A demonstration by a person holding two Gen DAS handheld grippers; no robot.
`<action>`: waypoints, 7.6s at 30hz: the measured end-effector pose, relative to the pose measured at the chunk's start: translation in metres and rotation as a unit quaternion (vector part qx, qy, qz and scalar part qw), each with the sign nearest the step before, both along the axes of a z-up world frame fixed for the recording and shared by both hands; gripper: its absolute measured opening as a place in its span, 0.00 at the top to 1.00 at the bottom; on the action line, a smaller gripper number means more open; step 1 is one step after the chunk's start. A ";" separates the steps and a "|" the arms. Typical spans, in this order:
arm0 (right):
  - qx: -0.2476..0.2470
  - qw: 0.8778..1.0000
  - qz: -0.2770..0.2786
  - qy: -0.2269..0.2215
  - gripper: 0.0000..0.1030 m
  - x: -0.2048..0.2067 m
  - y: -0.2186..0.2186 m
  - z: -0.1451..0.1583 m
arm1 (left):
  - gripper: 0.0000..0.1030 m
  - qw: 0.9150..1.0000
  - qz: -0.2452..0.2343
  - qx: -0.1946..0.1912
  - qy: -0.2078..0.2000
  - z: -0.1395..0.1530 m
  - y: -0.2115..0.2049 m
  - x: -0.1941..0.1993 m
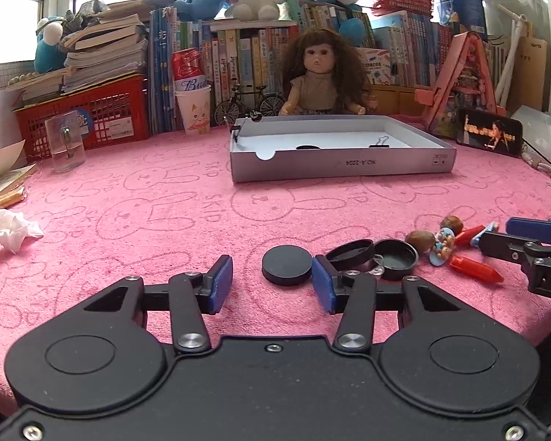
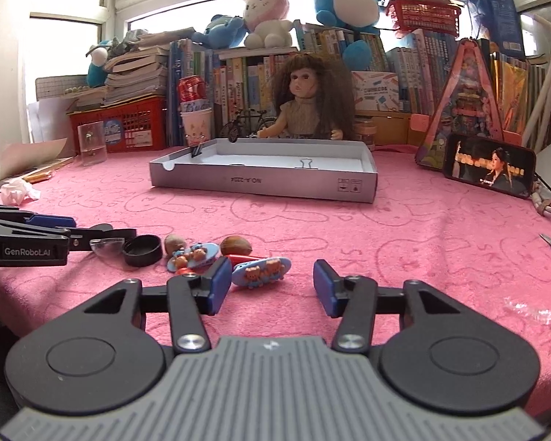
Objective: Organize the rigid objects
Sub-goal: 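Grasp the black disc with left tool while right tool grasps the blue hair clip, then move the disc into the tray with left tool while right tool moves the blue clip, then open left tool to release the disc while right tool releases the blue clip, then lift both tools up and away from the tray, then lower left tool to the black lid while right tool approaches the red crayon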
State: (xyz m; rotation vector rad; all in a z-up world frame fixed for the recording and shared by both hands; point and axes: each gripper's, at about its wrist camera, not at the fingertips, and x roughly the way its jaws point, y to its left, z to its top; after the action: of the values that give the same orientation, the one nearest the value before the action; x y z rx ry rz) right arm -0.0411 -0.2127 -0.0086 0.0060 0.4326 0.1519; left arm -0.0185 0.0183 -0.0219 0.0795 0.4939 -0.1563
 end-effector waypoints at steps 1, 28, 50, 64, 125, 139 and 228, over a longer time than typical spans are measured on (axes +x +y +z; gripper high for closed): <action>0.001 1.000 -0.004 -0.001 0.47 0.000 -0.001 0.000 | 0.55 1.000 0.010 0.003 -0.001 0.000 0.001 0.002; 0.015 1.000 0.002 0.002 0.58 0.010 -0.004 0.013 | 0.72 0.999 0.044 -0.027 -0.008 0.004 0.005 0.031; 0.036 0.995 -0.085 0.027 0.58 0.139 -0.029 0.042 | 0.72 0.998 0.025 -0.065 -0.009 0.082 -0.018 0.139; 0.062 0.986 -0.097 0.122 0.58 0.224 -0.042 0.034 | 0.72 0.996 0.047 -0.049 0.065 0.057 -0.028 0.237; 0.045 0.996 -0.015 0.071 0.07 0.185 -0.016 0.055 | 0.22 0.998 -0.022 -0.039 0.035 0.062 -0.041 0.173; 0.016 0.998 0.011 0.052 0.01 0.149 -0.009 0.057 | 0.20 0.997 -0.044 -0.055 0.038 0.063 -0.029 0.135; -0.043 0.998 0.044 0.022 0.41 0.027 0.011 0.008 | 0.69 0.990 -0.106 -0.067 0.063 0.013 -0.005 0.030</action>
State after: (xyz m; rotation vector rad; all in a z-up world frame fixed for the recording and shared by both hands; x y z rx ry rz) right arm -0.0137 -0.2014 -0.0004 -0.0937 0.4842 0.2199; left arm 0.0112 0.0137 -0.0088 -0.0101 0.5994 -0.4049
